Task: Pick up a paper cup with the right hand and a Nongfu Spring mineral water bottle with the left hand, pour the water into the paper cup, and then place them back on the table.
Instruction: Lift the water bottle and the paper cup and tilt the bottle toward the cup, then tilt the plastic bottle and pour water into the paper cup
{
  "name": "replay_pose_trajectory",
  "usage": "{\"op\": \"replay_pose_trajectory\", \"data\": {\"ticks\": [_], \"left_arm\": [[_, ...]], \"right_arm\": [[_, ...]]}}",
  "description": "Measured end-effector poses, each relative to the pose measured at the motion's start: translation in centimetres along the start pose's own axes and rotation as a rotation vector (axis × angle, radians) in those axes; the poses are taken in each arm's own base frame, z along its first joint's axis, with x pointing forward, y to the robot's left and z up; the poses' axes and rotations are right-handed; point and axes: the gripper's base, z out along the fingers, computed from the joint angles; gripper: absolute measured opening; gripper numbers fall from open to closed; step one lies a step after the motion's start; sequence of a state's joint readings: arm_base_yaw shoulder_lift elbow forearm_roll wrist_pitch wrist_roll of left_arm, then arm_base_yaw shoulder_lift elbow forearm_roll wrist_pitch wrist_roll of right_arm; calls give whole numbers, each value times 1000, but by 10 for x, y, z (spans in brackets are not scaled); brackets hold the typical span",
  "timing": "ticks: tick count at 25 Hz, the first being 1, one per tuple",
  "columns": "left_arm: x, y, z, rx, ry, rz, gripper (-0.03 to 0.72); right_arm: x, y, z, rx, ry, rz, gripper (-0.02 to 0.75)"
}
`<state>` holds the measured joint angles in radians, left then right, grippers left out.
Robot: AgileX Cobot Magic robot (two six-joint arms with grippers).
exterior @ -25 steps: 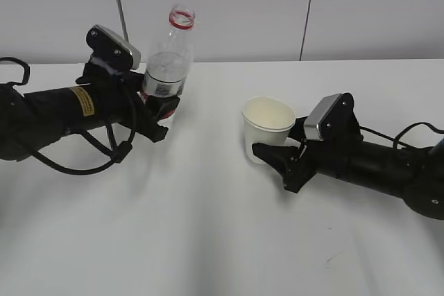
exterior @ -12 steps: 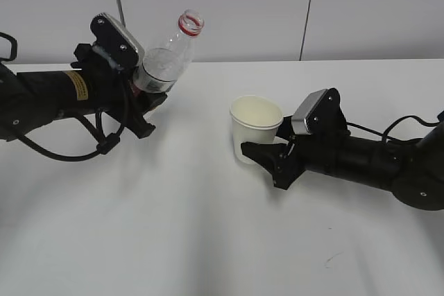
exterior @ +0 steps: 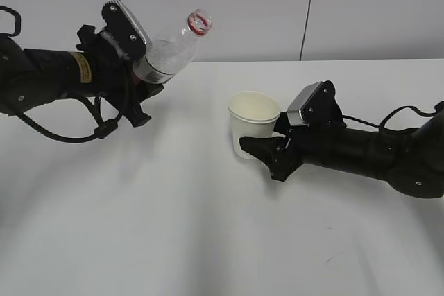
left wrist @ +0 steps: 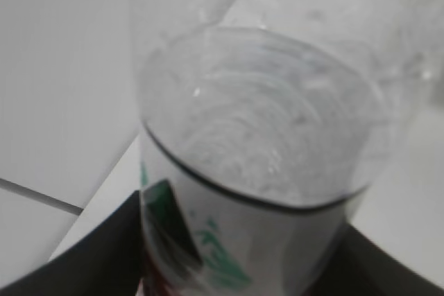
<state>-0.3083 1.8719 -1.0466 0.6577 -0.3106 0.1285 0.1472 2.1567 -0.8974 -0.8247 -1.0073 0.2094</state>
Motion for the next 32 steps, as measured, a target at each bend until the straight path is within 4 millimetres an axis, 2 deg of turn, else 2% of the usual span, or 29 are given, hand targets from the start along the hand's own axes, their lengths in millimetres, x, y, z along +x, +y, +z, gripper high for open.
{"op": "replay_pose_trajectory", "data": {"ticks": [17,32], "left_arm": [[-13,21,3,-15,67,214,404],[-14,13,4,25,145,409,403]], "right_arm": [[-18,-14,15,-45,8,-12,486],[-24,-5,24,-84,15,-18,486]]}}
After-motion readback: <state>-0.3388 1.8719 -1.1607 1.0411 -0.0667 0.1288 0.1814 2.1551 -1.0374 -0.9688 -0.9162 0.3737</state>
